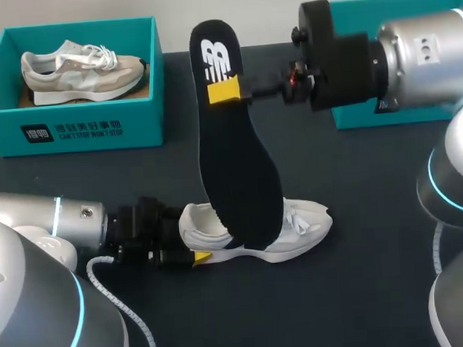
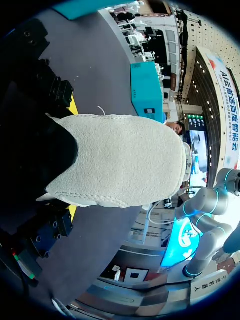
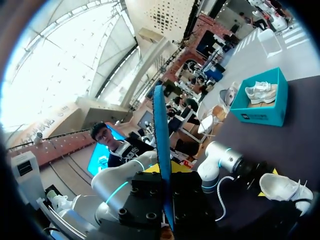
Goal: Take the shoe out of the shoebox, open the shoe tongue, remove and reinsert the insole, then place the shoe into the shoebox
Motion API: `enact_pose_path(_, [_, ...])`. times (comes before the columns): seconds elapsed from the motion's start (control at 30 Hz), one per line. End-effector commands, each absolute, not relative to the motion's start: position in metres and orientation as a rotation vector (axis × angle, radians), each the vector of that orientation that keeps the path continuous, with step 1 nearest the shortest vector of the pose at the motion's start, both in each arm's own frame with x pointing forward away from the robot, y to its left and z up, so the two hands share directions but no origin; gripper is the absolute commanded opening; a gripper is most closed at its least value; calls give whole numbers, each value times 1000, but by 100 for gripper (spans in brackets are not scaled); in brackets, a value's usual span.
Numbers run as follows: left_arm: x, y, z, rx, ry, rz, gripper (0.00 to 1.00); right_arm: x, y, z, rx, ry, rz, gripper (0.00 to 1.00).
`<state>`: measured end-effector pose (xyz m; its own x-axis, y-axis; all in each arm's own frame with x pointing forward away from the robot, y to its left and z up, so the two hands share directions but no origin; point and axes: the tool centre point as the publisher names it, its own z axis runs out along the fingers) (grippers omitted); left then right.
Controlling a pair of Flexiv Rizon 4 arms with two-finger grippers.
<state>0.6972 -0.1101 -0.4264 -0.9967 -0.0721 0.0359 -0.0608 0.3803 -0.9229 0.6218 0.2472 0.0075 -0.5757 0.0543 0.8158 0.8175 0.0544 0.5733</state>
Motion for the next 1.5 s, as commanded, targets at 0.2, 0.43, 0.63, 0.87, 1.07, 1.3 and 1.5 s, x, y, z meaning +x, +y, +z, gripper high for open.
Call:
enact_pose_path(0.2, [698,-111,-433,-126,2603,-1736,0,604,240,5,-907,-1737,-1607,0])
enact_pose_path(0.43, [698,-111,-433,-126,2603,-1736,0,606,239,5,-907,-1748,-1626,0])
enact_pose_path(0.63, [698,-111,-433,-126,2603,-1736,0,606,239,5,-907,-1748,-1626,0])
enact_pose_path(0.87, [698,-111,-433,-126,2603,-1736,0,606,239,5,-907,-1748,-1626,0])
enact_pose_path(1.07, [698,-111,-433,-126,2603,-1736,0,608,238,11,-894,-1774,-1624,0])
enact_pose_path(1.3, [698,-111,-433,-126,2603,-1736,0,609,237,20,-830,-1808,-1674,0])
enact_pose_path(1.5, [698,-111,-433,-126,2603,-1736,0,611,236,21,-867,-1795,-1678,0])
